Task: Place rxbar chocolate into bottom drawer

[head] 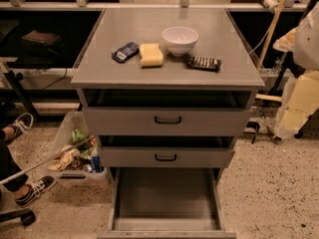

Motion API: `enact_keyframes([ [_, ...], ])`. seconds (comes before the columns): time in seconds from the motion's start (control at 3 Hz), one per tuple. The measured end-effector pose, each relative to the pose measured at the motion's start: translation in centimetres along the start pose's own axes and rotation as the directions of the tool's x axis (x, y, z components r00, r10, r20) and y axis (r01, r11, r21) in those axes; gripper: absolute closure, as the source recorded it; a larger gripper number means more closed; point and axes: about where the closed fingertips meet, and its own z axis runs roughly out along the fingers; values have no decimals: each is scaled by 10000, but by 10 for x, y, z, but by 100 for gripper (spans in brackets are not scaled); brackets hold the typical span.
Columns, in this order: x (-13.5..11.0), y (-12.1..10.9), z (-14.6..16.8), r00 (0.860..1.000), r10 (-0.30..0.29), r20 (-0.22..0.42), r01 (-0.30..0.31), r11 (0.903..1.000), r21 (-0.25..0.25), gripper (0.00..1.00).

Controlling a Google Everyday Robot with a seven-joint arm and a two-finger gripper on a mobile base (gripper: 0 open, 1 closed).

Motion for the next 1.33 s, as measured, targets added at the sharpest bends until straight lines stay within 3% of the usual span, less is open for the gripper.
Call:
enact_keyframes([
  [0.33,0,0,0,10000,0,0,0,10000,0,0],
  [0.67,-9,-21,13,9999,-141,-81,141,9999,-26,0],
  [1.33,-37,-107,50,9992,-237,316,231,9995,200,0],
])
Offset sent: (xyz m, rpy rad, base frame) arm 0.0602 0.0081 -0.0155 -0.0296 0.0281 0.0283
